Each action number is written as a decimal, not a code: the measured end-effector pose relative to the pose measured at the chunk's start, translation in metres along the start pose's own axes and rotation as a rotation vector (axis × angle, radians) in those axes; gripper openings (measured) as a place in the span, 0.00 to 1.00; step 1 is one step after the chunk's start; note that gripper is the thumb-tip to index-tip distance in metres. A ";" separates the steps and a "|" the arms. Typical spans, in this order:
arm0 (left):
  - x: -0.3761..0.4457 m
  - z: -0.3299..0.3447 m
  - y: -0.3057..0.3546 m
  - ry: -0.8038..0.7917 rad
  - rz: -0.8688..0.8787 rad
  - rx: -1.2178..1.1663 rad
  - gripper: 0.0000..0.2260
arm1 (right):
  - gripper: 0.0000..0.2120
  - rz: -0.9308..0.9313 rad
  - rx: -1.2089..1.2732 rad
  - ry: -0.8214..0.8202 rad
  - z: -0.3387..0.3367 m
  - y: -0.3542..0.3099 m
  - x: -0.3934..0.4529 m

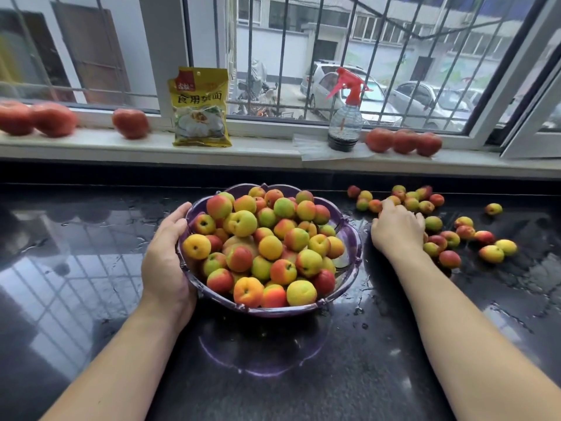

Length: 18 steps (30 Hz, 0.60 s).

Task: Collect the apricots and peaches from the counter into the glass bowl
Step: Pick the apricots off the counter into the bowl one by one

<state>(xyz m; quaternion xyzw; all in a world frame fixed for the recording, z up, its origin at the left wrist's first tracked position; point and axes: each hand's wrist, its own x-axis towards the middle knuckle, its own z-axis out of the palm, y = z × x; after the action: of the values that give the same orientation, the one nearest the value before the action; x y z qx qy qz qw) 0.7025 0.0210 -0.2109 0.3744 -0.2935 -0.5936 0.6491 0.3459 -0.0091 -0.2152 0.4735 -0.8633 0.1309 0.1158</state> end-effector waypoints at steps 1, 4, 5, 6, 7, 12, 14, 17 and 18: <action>0.000 -0.001 0.000 -0.001 0.000 -0.001 0.15 | 0.13 0.005 -0.007 0.020 0.001 0.001 0.001; 0.001 -0.002 -0.001 -0.006 0.003 -0.005 0.15 | 0.11 0.015 -0.039 0.042 -0.001 0.002 0.002; 0.001 -0.002 -0.002 -0.005 0.003 -0.009 0.15 | 0.10 0.019 -0.048 0.032 -0.005 0.000 0.000; 0.001 -0.002 -0.002 -0.002 0.002 -0.013 0.15 | 0.10 0.026 -0.025 0.003 -0.010 -0.004 0.000; 0.001 -0.001 -0.002 0.000 0.000 -0.018 0.15 | 0.10 0.027 0.047 -0.036 -0.020 -0.007 0.000; 0.000 0.000 -0.001 -0.003 -0.010 -0.021 0.15 | 0.09 -0.182 0.791 -0.403 -0.113 -0.027 -0.011; 0.000 0.001 0.000 -0.002 -0.009 -0.016 0.16 | 0.08 -0.374 0.798 -0.542 -0.142 -0.033 -0.028; -0.001 0.001 0.000 0.002 -0.005 -0.010 0.16 | 0.08 -0.538 0.547 -0.591 -0.150 -0.047 -0.041; -0.001 0.001 0.000 0.002 -0.004 -0.010 0.16 | 0.07 -0.549 0.477 -0.584 -0.146 -0.053 -0.042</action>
<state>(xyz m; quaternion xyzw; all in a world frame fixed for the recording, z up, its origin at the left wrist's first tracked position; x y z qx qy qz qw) 0.7018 0.0223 -0.2103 0.3723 -0.2889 -0.5961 0.6500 0.4235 0.0458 -0.0855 0.7150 -0.6481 0.1513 -0.2140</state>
